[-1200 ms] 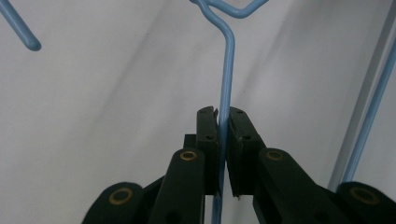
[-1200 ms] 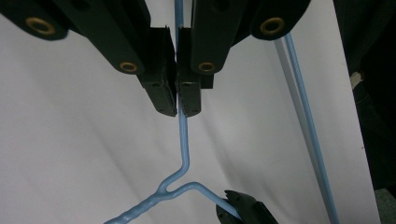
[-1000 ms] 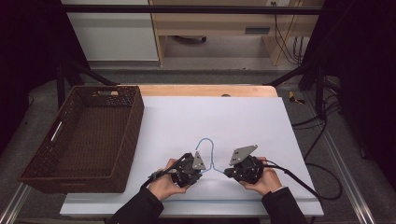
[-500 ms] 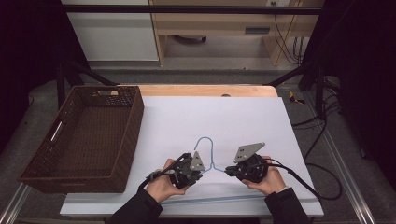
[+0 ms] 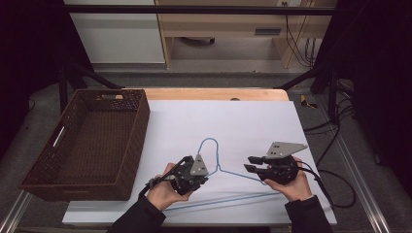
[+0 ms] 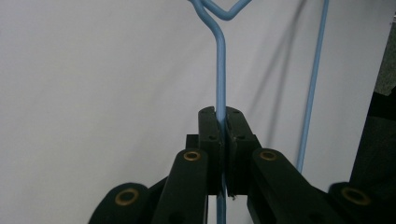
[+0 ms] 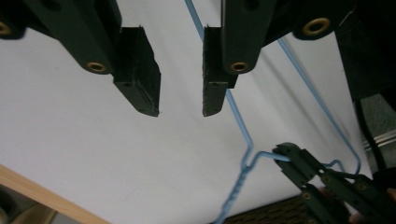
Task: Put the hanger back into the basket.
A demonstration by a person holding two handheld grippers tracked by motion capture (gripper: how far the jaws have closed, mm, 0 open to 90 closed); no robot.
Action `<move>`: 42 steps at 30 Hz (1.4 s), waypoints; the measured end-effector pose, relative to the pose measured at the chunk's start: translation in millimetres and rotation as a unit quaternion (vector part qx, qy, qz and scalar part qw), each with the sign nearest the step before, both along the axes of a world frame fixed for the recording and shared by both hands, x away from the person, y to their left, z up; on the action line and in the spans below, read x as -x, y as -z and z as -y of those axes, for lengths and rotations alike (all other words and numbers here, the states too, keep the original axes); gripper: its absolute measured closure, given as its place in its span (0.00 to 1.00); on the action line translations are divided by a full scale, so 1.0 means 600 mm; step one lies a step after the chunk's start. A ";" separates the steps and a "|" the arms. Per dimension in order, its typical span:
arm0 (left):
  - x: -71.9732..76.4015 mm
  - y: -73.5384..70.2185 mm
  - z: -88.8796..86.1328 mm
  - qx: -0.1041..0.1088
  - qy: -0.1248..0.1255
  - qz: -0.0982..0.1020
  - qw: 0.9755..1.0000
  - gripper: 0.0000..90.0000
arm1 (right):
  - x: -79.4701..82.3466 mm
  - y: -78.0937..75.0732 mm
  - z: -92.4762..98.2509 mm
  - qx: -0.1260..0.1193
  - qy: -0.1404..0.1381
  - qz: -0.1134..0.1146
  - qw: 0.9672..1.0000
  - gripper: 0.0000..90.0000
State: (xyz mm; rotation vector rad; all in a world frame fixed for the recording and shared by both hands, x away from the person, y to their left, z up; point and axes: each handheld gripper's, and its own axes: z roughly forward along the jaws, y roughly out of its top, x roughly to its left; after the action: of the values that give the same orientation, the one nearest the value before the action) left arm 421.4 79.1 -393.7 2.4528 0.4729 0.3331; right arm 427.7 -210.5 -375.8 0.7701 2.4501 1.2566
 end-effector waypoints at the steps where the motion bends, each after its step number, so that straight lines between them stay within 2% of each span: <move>1: 0.000 -0.005 -0.004 0.002 -0.001 0.001 1.000 0.97 | -0.001 -0.001 0.005 -0.003 0.006 0.003 1.000 0.72; 5: -0.003 -0.016 -0.014 0.014 -0.006 -0.004 1.000 0.97 | -0.003 -0.004 0.026 -0.019 0.045 0.010 0.999 0.63; 8: -0.007 -0.025 -0.019 0.010 -0.003 -0.013 1.000 0.97 | -0.006 -0.004 0.038 -0.027 0.070 0.020 0.997 0.53; 13: -0.011 -0.049 -0.027 -0.001 -0.011 -0.010 1.000 0.97 | -0.012 0.000 0.048 -0.033 0.104 0.029 0.994 0.32; 15: -0.012 -0.063 -0.031 -0.006 -0.014 -0.006 1.000 0.97 | -0.014 0.001 0.053 -0.039 0.117 0.032 0.992 0.27; 17: -0.013 -0.077 -0.034 -0.001 -0.020 -0.004 1.000 0.97 | -0.015 0.001 0.059 -0.049 0.128 0.038 0.990 0.23; 23: -0.015 -0.111 -0.048 -0.006 -0.038 0.012 0.999 0.97 | -0.015 -0.001 0.078 -0.070 0.168 0.050 0.982 0.11; 28: -0.022 -0.127 -0.060 -0.006 -0.053 0.018 0.998 0.97 | -0.014 -0.002 0.087 -0.071 0.191 0.058 0.977 0.07; 33: -0.025 -0.150 -0.079 -0.008 -0.074 0.035 0.997 0.97 | -0.012 -0.004 0.097 -0.077 0.207 0.062 0.973 0.04; 37: -0.031 -0.169 -0.093 -0.006 -0.085 0.041 0.996 0.97 | -0.012 -0.003 0.100 -0.077 0.212 0.058 0.972 0.03; 42: -0.044 -0.193 -0.108 -0.003 -0.103 0.051 0.993 0.97 | -0.012 -0.001 0.100 -0.075 0.210 0.055 0.973 0.03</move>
State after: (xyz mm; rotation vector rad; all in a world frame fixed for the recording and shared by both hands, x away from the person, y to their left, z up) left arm 448.0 144.1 -278.1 2.3836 0.6843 0.5434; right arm 435.0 -270.3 -375.0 1.1522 1.9800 1.2809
